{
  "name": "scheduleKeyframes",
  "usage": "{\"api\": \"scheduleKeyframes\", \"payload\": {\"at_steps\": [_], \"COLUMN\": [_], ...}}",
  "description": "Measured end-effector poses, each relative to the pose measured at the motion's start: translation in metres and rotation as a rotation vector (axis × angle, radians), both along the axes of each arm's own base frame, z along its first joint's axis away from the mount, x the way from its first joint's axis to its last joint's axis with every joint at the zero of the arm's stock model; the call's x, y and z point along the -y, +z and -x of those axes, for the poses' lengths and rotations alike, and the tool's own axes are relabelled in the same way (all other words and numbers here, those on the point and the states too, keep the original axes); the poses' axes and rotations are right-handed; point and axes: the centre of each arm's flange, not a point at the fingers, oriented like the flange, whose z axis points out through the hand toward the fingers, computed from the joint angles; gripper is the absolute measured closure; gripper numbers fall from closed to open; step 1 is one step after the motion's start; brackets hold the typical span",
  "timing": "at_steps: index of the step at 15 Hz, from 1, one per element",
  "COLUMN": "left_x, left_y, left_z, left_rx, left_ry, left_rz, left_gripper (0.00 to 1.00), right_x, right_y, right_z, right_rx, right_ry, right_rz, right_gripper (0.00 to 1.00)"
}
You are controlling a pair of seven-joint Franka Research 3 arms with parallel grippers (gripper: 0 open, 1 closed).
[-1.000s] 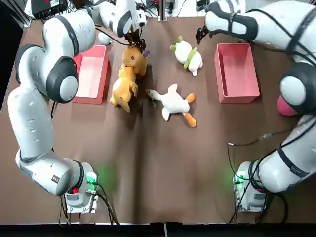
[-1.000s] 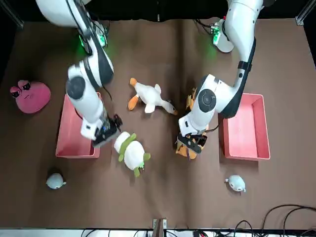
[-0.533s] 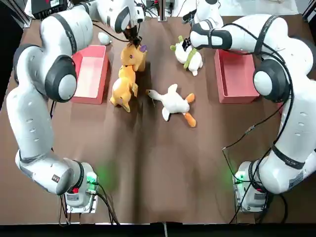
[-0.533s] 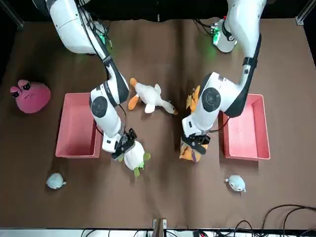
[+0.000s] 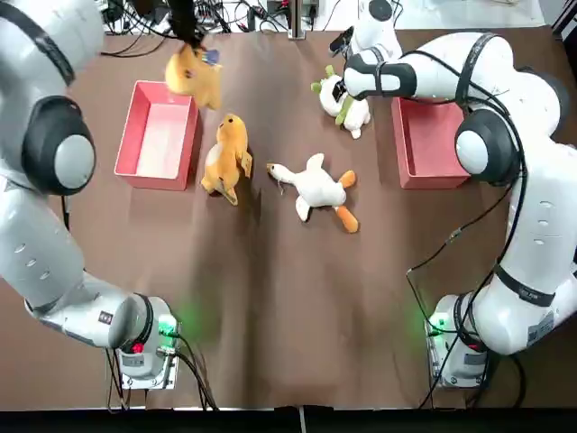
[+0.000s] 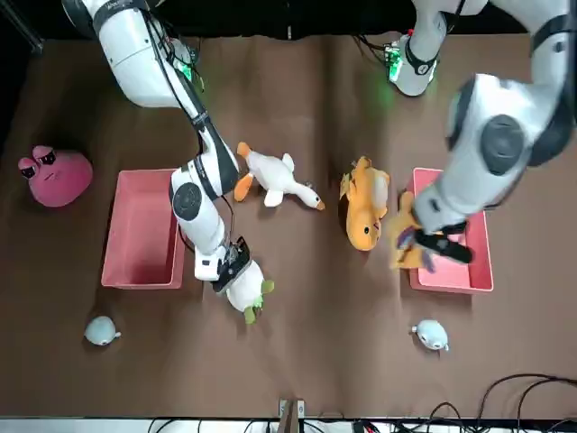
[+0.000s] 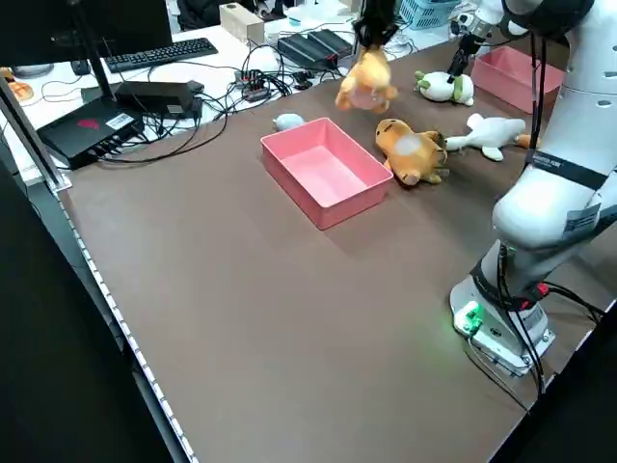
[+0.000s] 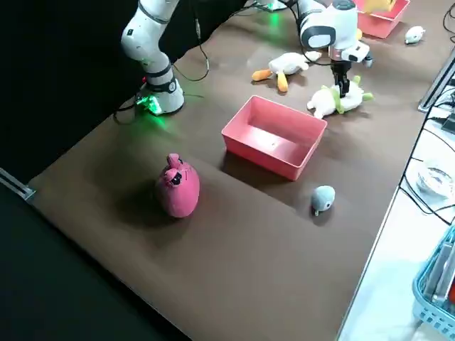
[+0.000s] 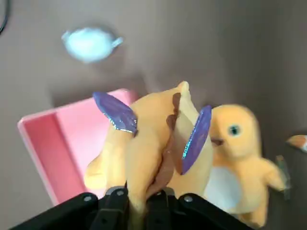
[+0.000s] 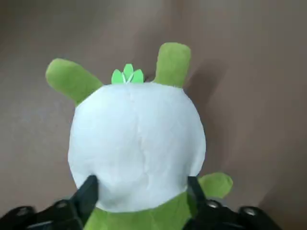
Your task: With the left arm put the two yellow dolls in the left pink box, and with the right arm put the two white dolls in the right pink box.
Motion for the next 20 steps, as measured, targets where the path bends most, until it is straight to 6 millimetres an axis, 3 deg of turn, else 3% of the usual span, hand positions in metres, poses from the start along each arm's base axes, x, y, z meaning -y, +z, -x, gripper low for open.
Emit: {"api": "scheduleKeyframes", "payload": {"at_steps": [3,5,7,10,12,15,19,20], "left_x": [-0.083,-0.124,-0.149,-0.177,-0.186,-0.183,-0.155,-0.122], "left_y": [-0.028,-0.055,-0.08,-0.113,-0.13,-0.128,-0.078,-0.053], "left_z": [-0.01,-0.016,-0.019,-0.021,-0.022,-0.024,-0.017,-0.009], "left_rx": [-0.073,-0.119,-0.158,-0.211,-0.236,-0.231,-0.216,-0.203], "left_ry": [0.121,0.185,0.229,0.274,0.285,0.28,0.247,0.204], "left_rz": [-0.015,-0.018,-0.021,-0.022,-0.022,-0.019,-0.016,-0.006], "left_gripper": [0.91,0.91,0.92,0.9,0.84,0.59,0.2,0.14], "right_x": [0.0,0.0,0.0,0.002,0.004,0.011,0.02,0.03], "right_y": [0.001,0.002,0.003,0.004,0.005,0.01,0.047,0.073], "right_z": [-0.001,-0.001,-0.002,-0.004,-0.005,-0.01,-0.014,-0.014], "right_rx": [0.004,0.006,0.007,0.009,0.013,0.02,0.014,0.0], "right_ry": [0.001,0.0,-0.001,-0.004,-0.007,-0.019,-0.03,-0.04], "right_rz": [-0.002,-0.003,-0.003,-0.004,-0.005,-0.008,-0.003,0.006], "right_gripper": [0.57,0.74,0.92,0.95,0.95,0.95,0.95,0.95]}}
